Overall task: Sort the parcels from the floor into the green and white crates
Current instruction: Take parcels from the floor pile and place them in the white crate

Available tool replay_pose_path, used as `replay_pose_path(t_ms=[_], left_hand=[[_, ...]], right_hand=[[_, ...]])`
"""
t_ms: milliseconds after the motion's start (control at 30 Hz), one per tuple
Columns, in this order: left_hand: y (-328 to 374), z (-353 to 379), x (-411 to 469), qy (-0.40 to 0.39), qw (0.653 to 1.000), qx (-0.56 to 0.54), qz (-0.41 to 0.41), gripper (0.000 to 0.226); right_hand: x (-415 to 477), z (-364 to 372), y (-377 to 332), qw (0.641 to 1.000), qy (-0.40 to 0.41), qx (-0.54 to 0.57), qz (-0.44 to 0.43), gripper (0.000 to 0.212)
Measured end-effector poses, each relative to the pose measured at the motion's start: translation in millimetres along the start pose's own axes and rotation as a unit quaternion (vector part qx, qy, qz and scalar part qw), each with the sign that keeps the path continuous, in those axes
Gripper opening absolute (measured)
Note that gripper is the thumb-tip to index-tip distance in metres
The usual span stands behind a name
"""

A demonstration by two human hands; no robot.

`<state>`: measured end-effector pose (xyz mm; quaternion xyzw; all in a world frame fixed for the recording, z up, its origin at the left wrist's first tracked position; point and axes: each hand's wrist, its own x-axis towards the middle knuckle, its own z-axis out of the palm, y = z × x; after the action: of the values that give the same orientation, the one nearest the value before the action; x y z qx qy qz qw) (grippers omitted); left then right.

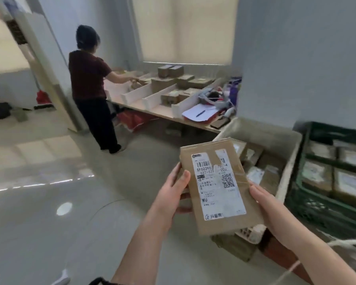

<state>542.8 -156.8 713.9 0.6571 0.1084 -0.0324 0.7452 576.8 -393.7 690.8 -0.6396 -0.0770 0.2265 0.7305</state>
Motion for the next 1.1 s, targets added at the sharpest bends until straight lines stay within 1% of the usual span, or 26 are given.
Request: replay_pose_path(t_ms=[67,133,167,267,300,367,433,500,533,667,767,833,900,967,1033,1100], left_hand=[[-3.1,10.8,41.5,-0.051,0.999,0.008,-0.018,0.071],[-6.0,16.5,81.7,-0.097,0.995,0.021,-0.026,0.063],[-6.5,17.6,100.2,-0.113,0.993,0.030,-0.032,0.065],[-3.9,15.1,153.6,-0.153,0.983,0.077,-0.060,0.094],[-1.4,14.4,170.9,-0.173,0.978,0.092,-0.067,0.099],[2.7,16.3,206.1,-0.209,0.969,0.104,-0.076,0.096],[7.1,23.8,236.5,-0.233,0.963,0.105,-0.085,0.090],[11.4,36.9,260.6,-0.251,0.958,0.102,-0.092,0.089],[12.4,44.9,271.2,-0.262,0.955,0.099,-0.096,0.092],[9.3,81.3,314.3,-0.310,0.940,0.079,-0.118,0.119],[1.3,107.1,347.6,-0.341,0.927,0.066,-0.141,0.124],[-7.6,118.7,367.9,-0.367,0.914,0.074,-0.157,0.118],[-18.8,124.8,387.5,-0.389,0.899,0.092,-0.178,0.099],[-30.8,126.7,406.3,-0.374,0.897,0.127,-0.199,0.081],[-46.3,126.5,425.8,-0.343,0.895,0.205,-0.201,0.072],[-64.8,126.1,442.1,-0.343,0.870,0.287,-0.210,0.061]], right_hand=[[12.8,-18.8,3.7,0.999,0.038,0.021,0.010,0.056],[30.4,-32.3,9.6,0.996,0.077,0.044,0.021,0.057],[39.1,-36.7,12.6,0.994,0.095,0.055,0.028,0.059],[68.9,-43.1,15.7,0.987,0.137,0.080,0.039,0.063],[79.0,-45.1,14.5,0.985,0.147,0.083,0.037,0.064],[98.1,-51.8,11.0,0.981,0.173,0.080,0.037,0.065],[113.1,-60.9,6.8,0.976,0.196,0.083,0.041,0.065],[123.5,-72.1,0.6,0.971,0.214,0.095,0.037,0.065],[127.3,-79.2,-3.0,0.970,0.221,0.095,0.035,0.064],[140.7,-114.1,-17.9,0.961,0.264,0.065,0.043,0.066],[149.9,-144.5,-21.7,0.954,0.289,0.059,0.059,0.067],[158.7,-165.5,-19.4,0.956,0.281,0.051,0.075,0.057],[171.9,-188.7,-11.4,0.957,0.271,0.029,0.100,0.044],[188.8,-213.2,1.7,0.949,0.283,0.008,0.137,0.037],[207.0,-238.0,16.7,0.939,0.289,-0.022,0.183,0.032],[226.3,-258.0,29.9,0.938,0.251,-0.058,0.231,0.025]])
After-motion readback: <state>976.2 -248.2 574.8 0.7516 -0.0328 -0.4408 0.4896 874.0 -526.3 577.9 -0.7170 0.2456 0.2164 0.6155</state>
